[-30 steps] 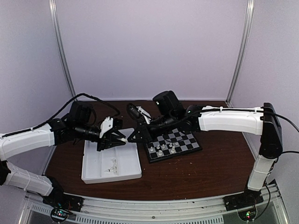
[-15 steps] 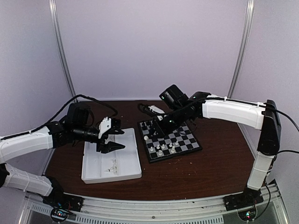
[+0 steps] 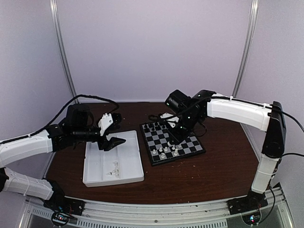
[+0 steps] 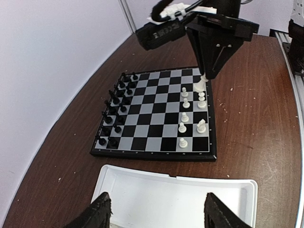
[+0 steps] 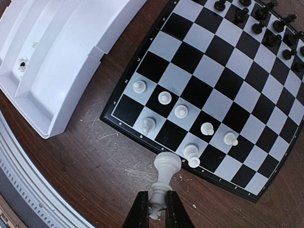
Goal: Set up the chess pieces on the board
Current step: Place the chess piece on the chessboard.
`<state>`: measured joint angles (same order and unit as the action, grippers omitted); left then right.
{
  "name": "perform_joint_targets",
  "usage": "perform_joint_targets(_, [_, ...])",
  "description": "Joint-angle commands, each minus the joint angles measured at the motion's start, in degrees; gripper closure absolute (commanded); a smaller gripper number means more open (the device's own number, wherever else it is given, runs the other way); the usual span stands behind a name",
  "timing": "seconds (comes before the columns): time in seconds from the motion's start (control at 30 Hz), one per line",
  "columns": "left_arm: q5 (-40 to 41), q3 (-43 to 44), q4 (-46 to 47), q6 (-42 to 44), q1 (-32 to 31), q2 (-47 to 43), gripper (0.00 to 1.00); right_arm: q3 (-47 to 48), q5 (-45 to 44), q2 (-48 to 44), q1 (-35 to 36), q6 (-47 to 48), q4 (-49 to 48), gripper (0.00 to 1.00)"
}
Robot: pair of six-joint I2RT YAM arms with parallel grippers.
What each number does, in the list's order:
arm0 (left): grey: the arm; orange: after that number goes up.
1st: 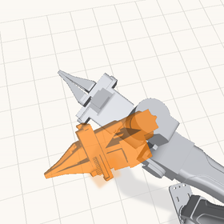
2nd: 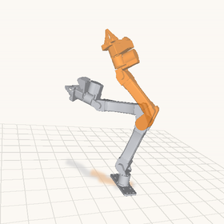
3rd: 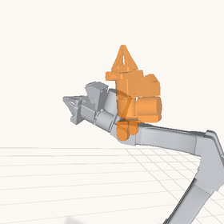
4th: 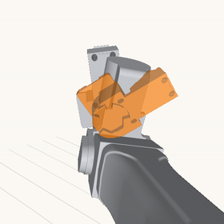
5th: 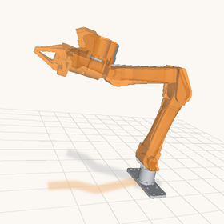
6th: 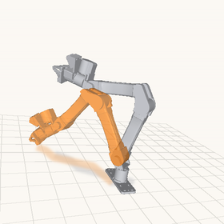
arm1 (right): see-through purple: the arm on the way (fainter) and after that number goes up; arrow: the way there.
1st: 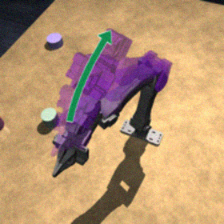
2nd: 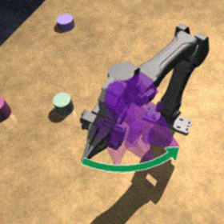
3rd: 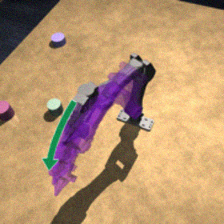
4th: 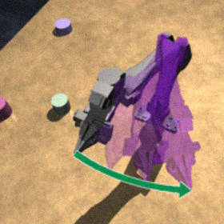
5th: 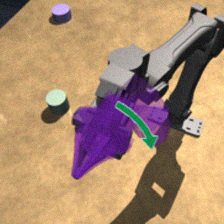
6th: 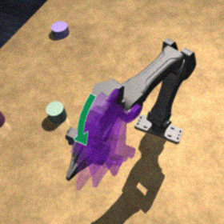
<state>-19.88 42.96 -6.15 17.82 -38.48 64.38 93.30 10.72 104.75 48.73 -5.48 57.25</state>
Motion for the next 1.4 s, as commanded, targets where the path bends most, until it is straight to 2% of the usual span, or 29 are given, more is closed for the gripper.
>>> perform_joint_targets(0.0, [5.27,1.22,1.12,-2.59,-0.19,-1.64,0.33,1.77,-4.65,0.48,-0.34,1.29,3.18,0.91])
perform_joint_targets(0.6, [10.42,0.81,1.31,-3.99,-0.19,-2.25,0.32,0.94,-6.79,2.75,-1.93,0.03,3.58,0.89])
perform_joint_targets(1.07, [9.63,1.69,1.0,-3.89,-0.19,-0.49,0.32,-3.9,-5.85,1.76,-5.44,0.64,3.15,0.9])
perform_joint_targets(1.27, [9.48,2.12,0.88,-4.01,-0.19,-0.22,0.32,-2.81,-0.53,1.25,-5.42,1.24,2.62,0.89])
perform_joint_targets(1.37, [9.43,2.17,0.5,-4.03,-0.19,-0.3,0.32,-2.5,-2.19,1.49,-5.43,1.21,3.89,0.89])
